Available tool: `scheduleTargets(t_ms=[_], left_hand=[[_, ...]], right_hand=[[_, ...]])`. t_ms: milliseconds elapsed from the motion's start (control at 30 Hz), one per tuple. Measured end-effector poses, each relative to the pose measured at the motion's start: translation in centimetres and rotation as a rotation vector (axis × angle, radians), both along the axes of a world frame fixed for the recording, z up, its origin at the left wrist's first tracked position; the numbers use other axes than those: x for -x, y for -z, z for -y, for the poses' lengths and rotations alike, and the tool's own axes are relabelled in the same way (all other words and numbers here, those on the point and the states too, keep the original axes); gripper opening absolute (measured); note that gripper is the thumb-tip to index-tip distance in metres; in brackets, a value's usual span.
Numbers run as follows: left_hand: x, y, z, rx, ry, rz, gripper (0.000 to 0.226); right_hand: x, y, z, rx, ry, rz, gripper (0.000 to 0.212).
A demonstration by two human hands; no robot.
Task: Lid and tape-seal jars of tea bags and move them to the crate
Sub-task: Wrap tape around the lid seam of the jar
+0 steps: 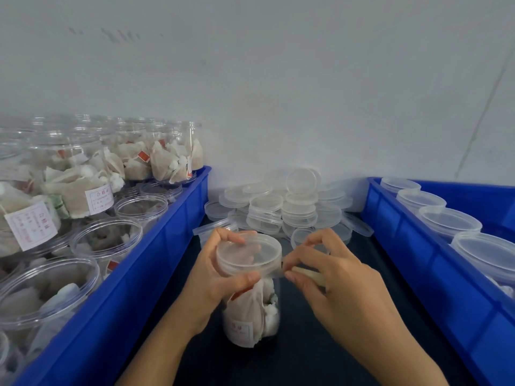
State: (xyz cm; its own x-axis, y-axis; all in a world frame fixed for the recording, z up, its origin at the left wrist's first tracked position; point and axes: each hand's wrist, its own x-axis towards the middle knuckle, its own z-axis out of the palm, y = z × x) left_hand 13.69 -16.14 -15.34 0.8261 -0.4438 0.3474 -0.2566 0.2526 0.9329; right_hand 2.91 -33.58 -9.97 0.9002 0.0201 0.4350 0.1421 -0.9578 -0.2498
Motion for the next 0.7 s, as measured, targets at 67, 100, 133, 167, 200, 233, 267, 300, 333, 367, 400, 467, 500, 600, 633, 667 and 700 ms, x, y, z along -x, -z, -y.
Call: scheduleTargets(t_ms=[67, 100, 133, 167, 200, 233, 267, 300, 333, 367, 400, 467, 500, 600, 633, 667, 700], left_hand=[[-0.5, 0.4, -0.4, 0.024, 0.049, -0.004, 0.060], [-0.6, 0.6, -0.5, 0.028, 0.066, 0.000, 0.059], [-0.8, 0.7, -0.6, 0.030, 0.079, 0.008, 0.057], [-0.8, 0.7, -0.6, 0.030, 0.092, 0.017, 0.055], [-0.8, 0.7, -0.7, 0.026, 0.106, 0.023, 0.054], [-0.7, 0.5, -0.7, 0.013, 0.117, 0.031, 0.056], [-0.6, 0.3, -0.7, -0.016, 0.116, 0.048, 0.059], [-0.3, -0.1, -0.6, -0.074, 0.090, 0.089, 0.061], [0.0, -0.6, -0.6, -0.159, 0.039, 0.154, 0.063], [0.3, -1.0, -0.7, -0.267, -0.024, 0.235, 0.068], [0.7, -1.5, -0.7, -0.372, -0.081, 0.309, 0.075], [1.2, -2.3, -0.8, -0.549, -0.146, 0.372, 0.096], [1.4, -2.7, -0.8, -0.631, -0.166, 0.376, 0.104], [2.4, -3.4, 0.0, -0.921, -0.284, 0.537, 0.098], [2.8, -3.6, 0.6, -0.984, -0.352, 0.602, 0.093], [3.0, -3.7, 1.3, -1.020, -0.416, 0.624, 0.091], [3.1, -3.8, 2.0, -1.045, -0.466, 0.619, 0.091]], right_hand=[[0.1, -0.1, -0.4, 0.030, -0.020, -0.019, 0.019], [0.1, 0.0, -0.6, 0.046, -0.026, -0.027, 0.021], [0.1, 0.0, -0.7, 0.061, -0.027, -0.034, 0.022], [0.1, 0.1, -0.8, 0.070, -0.027, -0.044, 0.022], [0.0, 0.3, -0.8, 0.072, -0.025, -0.049, 0.020], [-0.1, 0.4, -0.7, 0.067, -0.023, -0.047, 0.018], [-0.2, 0.5, -0.5, 0.058, -0.020, -0.043, 0.016], [-0.3, 0.6, -0.3, 0.047, -0.015, -0.039, 0.016], [-0.4, 0.6, -0.1, 0.032, -0.008, -0.036, 0.016], [-0.5, 0.7, 0.2, 0.015, 0.000, -0.036, 0.015], [-0.7, 0.8, 0.4, -0.001, 0.006, -0.038, 0.014], [-0.9, 1.1, 0.7, -0.008, 0.004, -0.039, 0.011], [-1.1, 1.3, 0.7, -0.001, 0.000, -0.033, 0.011], [-1.4, 1.7, 0.7, 0.034, -0.011, -0.001, 0.012], [-1.4, 1.8, 0.8, 0.048, -0.001, 0.010, 0.012], [-1.5, 1.8, 0.9, 0.057, 0.012, 0.020, 0.012], [-1.5, 1.8, 1.1, 0.061, 0.027, 0.030, 0.012]])
